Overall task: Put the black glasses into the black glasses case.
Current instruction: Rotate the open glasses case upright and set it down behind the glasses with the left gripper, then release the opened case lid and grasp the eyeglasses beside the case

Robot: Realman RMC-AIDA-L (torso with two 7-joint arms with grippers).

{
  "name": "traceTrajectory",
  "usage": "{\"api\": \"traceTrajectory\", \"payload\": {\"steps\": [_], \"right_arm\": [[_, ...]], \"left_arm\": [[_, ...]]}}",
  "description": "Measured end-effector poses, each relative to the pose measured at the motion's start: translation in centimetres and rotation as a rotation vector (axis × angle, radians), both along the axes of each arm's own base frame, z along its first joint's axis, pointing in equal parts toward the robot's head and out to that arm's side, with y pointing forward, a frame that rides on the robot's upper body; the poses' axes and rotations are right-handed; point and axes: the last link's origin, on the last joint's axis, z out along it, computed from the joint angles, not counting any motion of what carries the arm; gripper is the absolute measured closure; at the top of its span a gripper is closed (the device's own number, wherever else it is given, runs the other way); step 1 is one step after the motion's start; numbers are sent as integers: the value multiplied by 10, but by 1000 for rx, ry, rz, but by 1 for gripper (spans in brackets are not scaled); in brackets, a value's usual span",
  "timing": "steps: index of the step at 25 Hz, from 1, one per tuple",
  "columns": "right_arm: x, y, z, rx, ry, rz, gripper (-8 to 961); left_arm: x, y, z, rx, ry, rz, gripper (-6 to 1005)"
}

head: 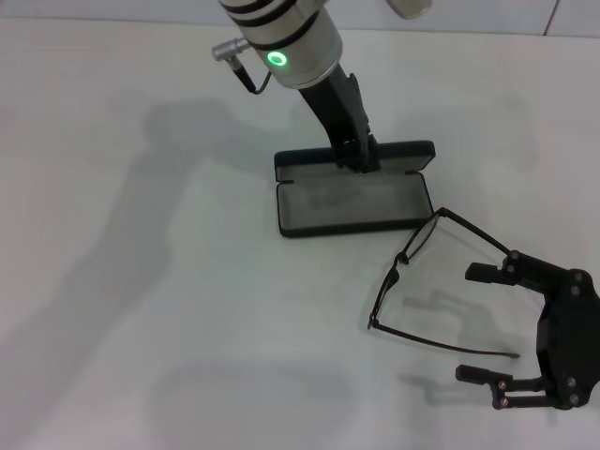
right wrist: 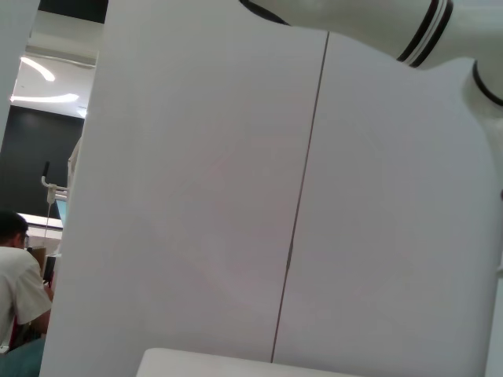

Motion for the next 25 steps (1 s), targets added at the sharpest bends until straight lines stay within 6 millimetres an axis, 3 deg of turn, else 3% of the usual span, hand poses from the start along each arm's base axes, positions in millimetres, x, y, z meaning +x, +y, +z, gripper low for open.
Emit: {"api": "traceTrajectory", "payload": {"steps": [8, 13, 14, 16, 22, 24, 25], "right_arm": [[1, -1, 0, 0, 0, -5, 73], [2, -1, 1, 6, 3, -11, 74], [2, 0, 2, 12, 5, -13, 74], [1, 3, 3, 22, 4, -12, 74], [-11, 29, 20, 24, -52, 43, 74], [-17, 48, 34, 30, -133, 42, 74], [-17, 48, 34, 30, -133, 42, 74]], "left_arm": [[20, 5, -5, 36, -60, 6, 734], [25, -1, -6, -8, -248, 24, 566], [22, -7, -3, -43, -370, 37, 529], [22, -9, 0, -57, -434, 35, 532], [-16, -14, 32, 60, -907, 119, 536], [-40, -19, 43, 129, -1026, 174, 536], [-55, -23, 49, 175, -1089, 196, 535]]}}
